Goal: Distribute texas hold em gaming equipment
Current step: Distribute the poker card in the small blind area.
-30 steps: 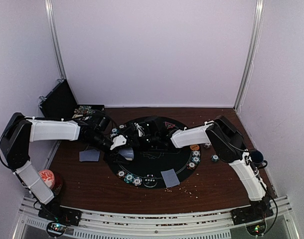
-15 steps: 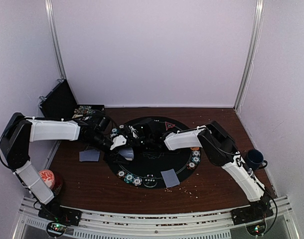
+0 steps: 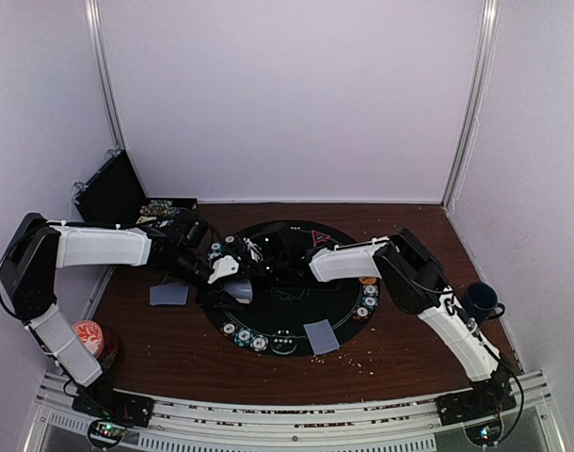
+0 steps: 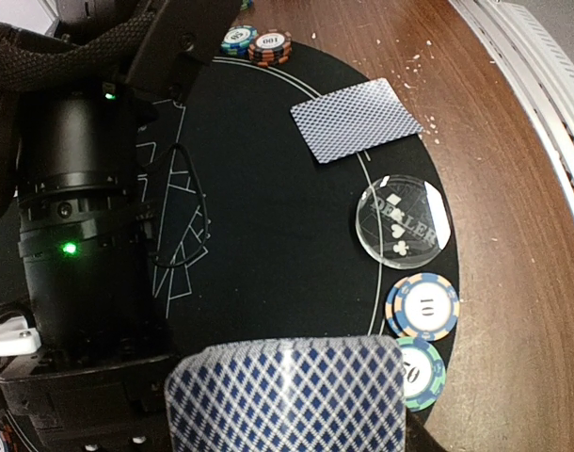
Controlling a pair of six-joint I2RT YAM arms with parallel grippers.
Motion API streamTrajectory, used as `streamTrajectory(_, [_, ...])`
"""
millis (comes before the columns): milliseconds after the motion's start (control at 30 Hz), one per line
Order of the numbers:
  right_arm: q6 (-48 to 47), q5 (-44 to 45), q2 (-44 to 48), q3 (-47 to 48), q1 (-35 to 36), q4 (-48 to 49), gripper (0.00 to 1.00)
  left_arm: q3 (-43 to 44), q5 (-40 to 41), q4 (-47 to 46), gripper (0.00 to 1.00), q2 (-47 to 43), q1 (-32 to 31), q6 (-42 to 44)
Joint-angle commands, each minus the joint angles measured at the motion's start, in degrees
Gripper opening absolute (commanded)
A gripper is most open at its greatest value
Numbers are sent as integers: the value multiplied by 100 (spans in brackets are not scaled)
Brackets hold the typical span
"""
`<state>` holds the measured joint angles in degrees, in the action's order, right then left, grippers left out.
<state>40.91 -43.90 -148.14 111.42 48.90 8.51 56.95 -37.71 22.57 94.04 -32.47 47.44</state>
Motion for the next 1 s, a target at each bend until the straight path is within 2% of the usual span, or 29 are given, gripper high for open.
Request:
streamTrajectory(0, [-152,206,-65,179,34,-233,30,132,-97,-35,43,-84,-15,-26])
streamTrajectory(567, [-319,661,242,-24,82,-553,66,150,-96,-42,43,-29,-17,-29])
streamTrajectory(967, [-464,772,92,324,247,-829,74,142,-113,-42,43,-20,-19,-23])
